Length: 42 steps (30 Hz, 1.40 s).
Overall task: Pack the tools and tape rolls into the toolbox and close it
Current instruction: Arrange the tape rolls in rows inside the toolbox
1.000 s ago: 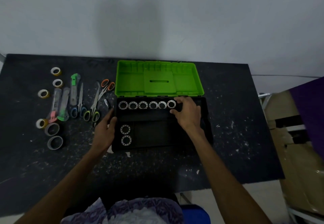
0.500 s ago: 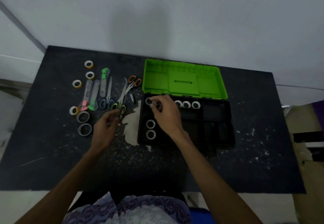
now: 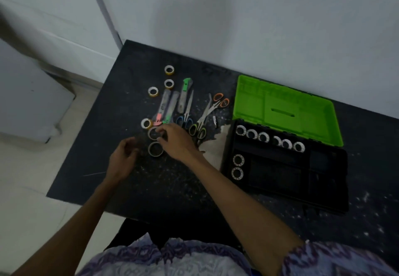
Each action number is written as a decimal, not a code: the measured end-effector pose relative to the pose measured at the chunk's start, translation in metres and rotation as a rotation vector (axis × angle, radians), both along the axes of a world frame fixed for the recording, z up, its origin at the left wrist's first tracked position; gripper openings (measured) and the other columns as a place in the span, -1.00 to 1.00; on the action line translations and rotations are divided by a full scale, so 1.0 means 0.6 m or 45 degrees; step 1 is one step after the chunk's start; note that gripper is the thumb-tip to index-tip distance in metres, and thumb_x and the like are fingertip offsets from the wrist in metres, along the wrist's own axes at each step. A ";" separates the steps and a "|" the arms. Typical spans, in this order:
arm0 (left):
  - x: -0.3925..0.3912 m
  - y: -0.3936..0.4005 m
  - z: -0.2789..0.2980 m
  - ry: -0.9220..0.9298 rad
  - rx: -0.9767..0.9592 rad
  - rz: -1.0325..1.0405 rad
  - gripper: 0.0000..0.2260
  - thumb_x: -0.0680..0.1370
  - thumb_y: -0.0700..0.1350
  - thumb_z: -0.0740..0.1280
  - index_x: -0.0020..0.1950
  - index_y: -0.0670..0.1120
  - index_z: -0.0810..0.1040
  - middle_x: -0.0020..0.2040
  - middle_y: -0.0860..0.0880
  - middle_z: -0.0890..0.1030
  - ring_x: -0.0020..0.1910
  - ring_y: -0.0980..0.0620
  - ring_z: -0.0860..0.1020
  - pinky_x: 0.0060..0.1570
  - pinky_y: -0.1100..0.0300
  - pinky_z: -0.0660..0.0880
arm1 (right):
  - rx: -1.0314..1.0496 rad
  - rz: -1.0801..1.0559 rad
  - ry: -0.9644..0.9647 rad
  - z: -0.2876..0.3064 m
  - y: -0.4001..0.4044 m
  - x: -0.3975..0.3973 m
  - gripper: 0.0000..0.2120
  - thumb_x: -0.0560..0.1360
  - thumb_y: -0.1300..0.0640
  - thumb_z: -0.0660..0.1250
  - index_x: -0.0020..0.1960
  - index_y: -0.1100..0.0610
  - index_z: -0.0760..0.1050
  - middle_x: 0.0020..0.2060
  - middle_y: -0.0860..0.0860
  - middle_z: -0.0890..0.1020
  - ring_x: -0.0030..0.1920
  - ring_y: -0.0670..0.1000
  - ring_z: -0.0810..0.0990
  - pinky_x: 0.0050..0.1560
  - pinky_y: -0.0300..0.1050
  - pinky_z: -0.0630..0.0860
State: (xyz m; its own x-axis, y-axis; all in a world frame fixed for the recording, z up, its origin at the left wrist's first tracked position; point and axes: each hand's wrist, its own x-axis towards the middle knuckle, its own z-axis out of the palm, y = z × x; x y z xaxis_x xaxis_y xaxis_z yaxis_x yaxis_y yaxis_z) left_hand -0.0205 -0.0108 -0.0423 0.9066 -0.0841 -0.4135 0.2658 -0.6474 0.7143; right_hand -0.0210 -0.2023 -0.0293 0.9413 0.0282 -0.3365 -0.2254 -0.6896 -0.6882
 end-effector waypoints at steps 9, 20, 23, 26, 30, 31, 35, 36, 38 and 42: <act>0.088 -0.002 -0.014 0.194 0.066 -0.099 -0.52 0.56 -0.30 0.27 0.47 -0.19 0.30 0.38 -0.16 0.45 0.27 -0.11 0.48 0.22 0.10 0.35 | -0.388 0.125 -0.113 -0.039 0.083 0.108 -0.43 0.52 0.14 0.40 0.48 0.09 0.29 0.34 0.13 0.35 0.20 0.20 0.51 0.07 0.09 0.48; 0.117 -0.016 -0.039 0.246 -0.102 0.018 -0.59 0.52 -0.30 0.24 0.37 -0.14 0.45 0.22 -0.14 0.58 0.19 -0.16 0.55 0.19 -0.13 0.50 | -0.605 0.305 -0.313 -0.048 0.104 0.122 -0.81 0.56 0.29 0.24 0.16 0.20 0.49 0.13 0.15 0.48 0.10 0.16 0.54 0.02 -0.01 0.46; 0.112 -0.034 -0.027 0.206 -0.218 0.136 -0.62 0.50 -0.38 0.22 0.31 -0.21 0.49 0.16 -0.14 0.59 0.16 -0.14 0.57 0.14 -0.06 0.53 | -0.577 0.311 -0.395 -0.054 0.091 0.116 -0.81 0.58 0.27 0.21 0.17 0.24 0.48 0.13 0.17 0.48 0.13 0.16 0.51 0.04 -0.04 0.45; 0.106 -0.057 -0.001 0.089 -0.381 0.319 -0.64 0.52 -0.38 0.19 0.31 -0.23 0.50 0.20 -0.15 0.59 0.20 -0.09 0.56 0.22 -0.02 0.51 | -0.399 0.150 -0.431 -0.030 0.067 0.113 -0.70 0.58 0.18 0.23 0.26 0.28 0.46 0.17 0.20 0.49 0.17 0.19 0.48 0.05 0.00 0.45; 0.067 -0.119 0.049 -0.044 -0.521 0.377 -0.69 0.57 -0.33 0.20 0.30 -0.19 0.51 0.16 -0.06 0.59 0.10 0.09 0.57 0.17 0.15 0.52 | -0.080 -0.135 -0.418 0.016 0.007 0.067 -0.57 0.51 0.11 0.38 0.32 0.26 0.46 0.18 0.20 0.51 0.20 0.20 0.46 0.11 0.06 0.46; 0.049 -0.144 0.066 -0.081 -0.532 0.327 -0.69 0.57 -0.33 0.20 0.29 -0.19 0.52 0.15 -0.03 0.59 0.07 0.17 0.57 0.13 0.25 0.52 | -0.025 -0.225 -0.422 0.027 -0.021 0.044 -0.57 0.49 0.09 0.41 0.29 0.24 0.48 0.14 0.19 0.53 0.18 0.18 0.48 0.10 0.05 0.47; -0.005 -0.221 0.099 -0.175 -0.585 0.090 -0.70 0.55 -0.34 0.25 0.26 -0.17 0.55 0.16 -0.06 0.61 0.10 0.16 0.57 0.09 0.36 0.49 | 0.059 -0.495 -0.456 0.066 -0.112 -0.040 -0.60 0.45 0.05 0.46 0.23 0.19 0.54 0.07 0.14 0.59 0.09 0.15 0.55 0.08 0.08 0.52; -0.023 -0.246 0.106 -0.171 -0.626 0.023 -0.71 0.55 -0.33 0.27 0.25 -0.16 0.55 0.14 -0.06 0.61 0.08 0.18 0.57 0.08 0.35 0.50 | 0.065 -0.549 -0.460 0.077 -0.140 -0.069 -0.60 0.45 0.04 0.46 0.23 0.17 0.54 0.06 0.11 0.59 0.08 0.12 0.56 0.07 0.09 0.53; -0.057 -0.282 0.114 -0.169 -0.649 -0.112 -0.74 0.56 -0.27 0.30 0.24 -0.10 0.55 0.13 -0.02 0.62 0.08 0.20 0.57 0.06 0.29 0.52 | 0.077 -0.645 -0.472 0.094 -0.185 -0.123 -0.62 0.44 0.02 0.47 0.21 0.12 0.56 0.03 0.04 0.62 0.04 0.05 0.57 0.04 0.06 0.56; -0.127 -0.343 0.113 -0.307 -0.436 -0.517 -0.67 0.53 -0.11 0.37 0.30 0.03 0.50 0.24 0.07 0.56 0.19 0.14 0.51 0.17 0.08 0.51 | 0.034 -0.825 -0.461 0.112 -0.266 -0.231 -0.63 0.41 0.03 0.48 0.20 0.07 0.58 0.03 -0.04 0.65 0.03 -0.09 0.60 0.06 -0.10 0.58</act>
